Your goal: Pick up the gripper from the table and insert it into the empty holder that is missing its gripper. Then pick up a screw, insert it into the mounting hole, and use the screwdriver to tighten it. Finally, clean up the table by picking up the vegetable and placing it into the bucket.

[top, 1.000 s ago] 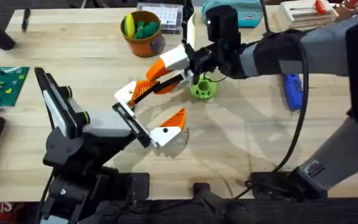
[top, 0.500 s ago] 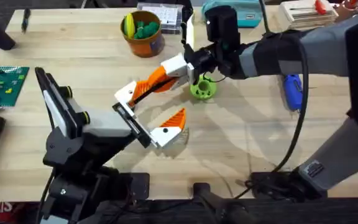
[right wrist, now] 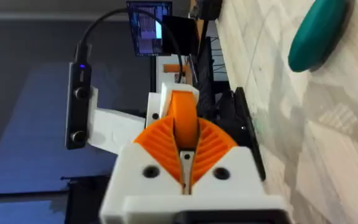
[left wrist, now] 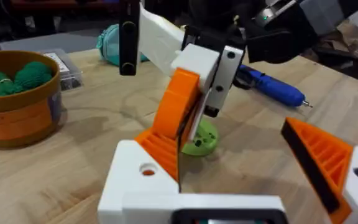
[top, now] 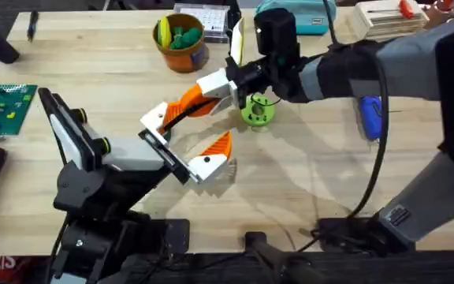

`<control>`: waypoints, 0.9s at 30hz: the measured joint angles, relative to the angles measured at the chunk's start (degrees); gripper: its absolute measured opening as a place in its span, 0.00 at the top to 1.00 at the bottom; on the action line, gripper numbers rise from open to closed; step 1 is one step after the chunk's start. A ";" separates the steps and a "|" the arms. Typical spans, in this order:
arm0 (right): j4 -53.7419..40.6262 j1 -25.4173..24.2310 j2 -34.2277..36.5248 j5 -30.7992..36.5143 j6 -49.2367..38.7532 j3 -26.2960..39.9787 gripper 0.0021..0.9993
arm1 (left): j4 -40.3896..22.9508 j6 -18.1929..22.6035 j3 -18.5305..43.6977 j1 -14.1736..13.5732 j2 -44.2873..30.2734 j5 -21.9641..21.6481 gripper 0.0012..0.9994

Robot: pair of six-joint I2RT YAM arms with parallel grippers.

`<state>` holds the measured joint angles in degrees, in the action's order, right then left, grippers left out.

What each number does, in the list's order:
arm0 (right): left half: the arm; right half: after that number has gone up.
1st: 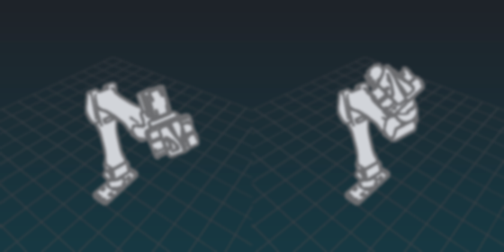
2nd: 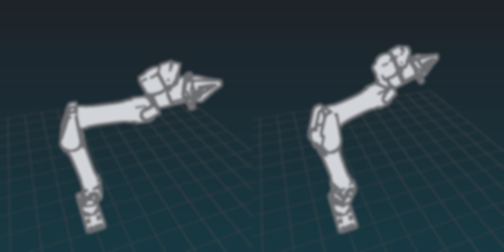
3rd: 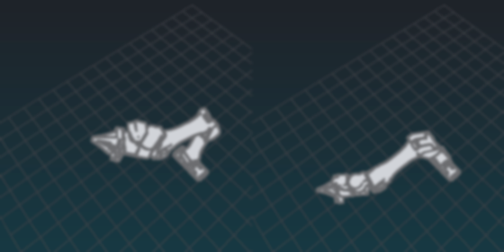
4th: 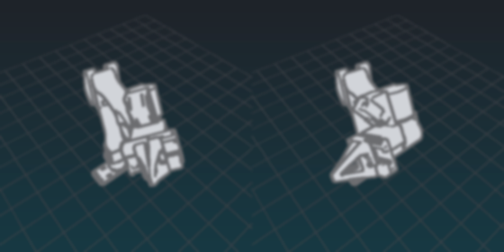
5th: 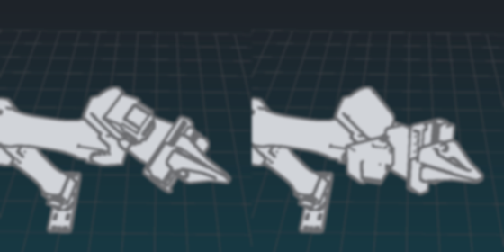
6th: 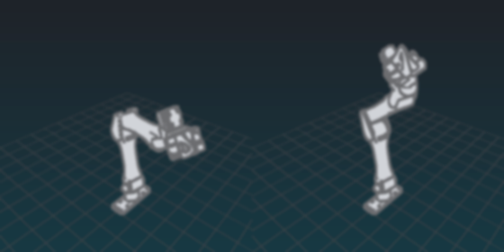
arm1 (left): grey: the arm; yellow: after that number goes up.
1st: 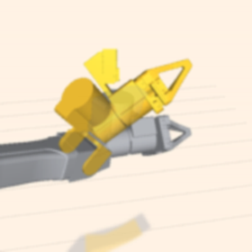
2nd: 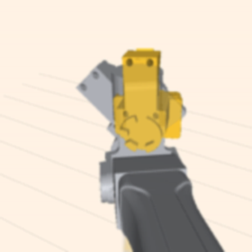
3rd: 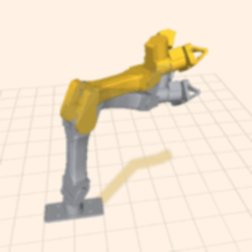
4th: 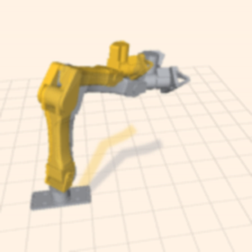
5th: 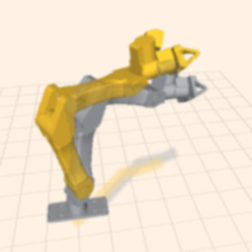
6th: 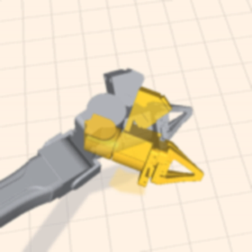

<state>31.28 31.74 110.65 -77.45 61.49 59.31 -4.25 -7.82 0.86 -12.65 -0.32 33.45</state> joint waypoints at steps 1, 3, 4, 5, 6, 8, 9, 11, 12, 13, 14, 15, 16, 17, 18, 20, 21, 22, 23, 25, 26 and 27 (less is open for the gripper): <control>-0.03 0.05 0.00 0.16 0.22 0.05 0.93 | 0.00 -0.01 0.00 0.04 0.00 -0.14 0.01; -0.25 0.29 0.00 0.53 0.51 0.05 0.85 | 0.01 0.03 0.00 0.05 0.00 -0.32 0.01; -0.43 1.05 0.00 1.08 0.84 0.05 0.75 | 0.10 0.20 0.00 0.03 0.00 -0.03 0.01; -0.53 1.53 0.00 1.18 0.92 0.05 0.71 | 0.13 0.35 0.00 -0.05 0.01 0.35 0.01; -0.63 2.08 0.00 1.23 0.98 0.05 0.69 | 0.13 0.47 0.00 -0.19 0.02 0.67 0.01; -0.79 2.98 0.00 1.28 1.11 0.05 0.65 | 0.13 0.67 0.00 -0.32 0.02 1.17 0.01; -0.83 3.24 0.00 1.25 1.12 0.05 0.65 | 0.13 0.72 0.00 -0.31 0.00 1.16 0.01; -0.85 3.40 0.00 1.19 1.12 0.03 0.64 | 0.13 0.89 0.00 -0.27 0.01 1.21 0.01; -0.85 3.39 0.00 1.15 1.10 0.03 0.64 | 0.13 0.93 0.00 -0.27 0.02 1.30 0.01; -0.86 3.38 0.00 1.14 1.10 0.03 0.63 | 0.13 0.95 0.00 -0.27 0.02 1.33 0.01; -0.85 3.38 0.00 1.15 1.10 0.03 0.62 | 0.13 0.99 0.00 -0.27 0.00 1.33 0.01; -0.88 3.40 0.00 1.14 1.10 0.03 0.61 | 0.13 1.08 0.00 -0.27 0.00 1.31 0.01; -0.91 3.39 0.00 1.15 1.11 0.03 0.60 | 0.13 1.20 0.00 -0.27 0.01 1.32 0.01; -0.91 3.38 0.00 1.14 1.14 0.03 0.58 | 0.13 1.31 0.00 -0.27 0.02 1.33 0.01; -0.89 3.38 0.00 1.13 1.14 0.03 0.55 | 0.13 1.35 0.00 -0.27 0.01 1.31 0.01; -0.85 3.37 0.00 1.09 1.12 0.03 0.51 | 0.15 1.38 0.00 -0.27 0.00 1.31 0.01; -0.87 3.35 0.00 1.10 1.13 0.02 0.49 | 0.14 1.36 0.00 -0.27 0.00 1.35 0.01; -0.86 3.35 0.00 1.12 1.16 0.00 0.48 | 0.15 1.36 0.00 -0.28 0.01 1.54 0.01; -0.82 3.33 0.00 1.12 1.14 0.00 0.46 | 0.14 1.36 0.00 -0.31 0.02 1.70 0.01; -0.81 3.33 0.00 1.10 1.11 0.01 0.41 | 0.13 1.36 0.00 -0.34 0.00 1.87 0.01; -0.82 3.30 0.00 1.12 1.15 0.02 0.36 | 0.13 1.36 0.00 -0.34 0.02 1.92 0.01; -0.82 3.29 0.00 1.11 1.18 0.00 0.29 | 0.13 1.36 0.00 -0.34 0.02 1.93 0.01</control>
<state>30.46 35.03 110.65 -76.34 62.66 59.31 -4.12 -6.46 0.86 -12.99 -0.30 35.38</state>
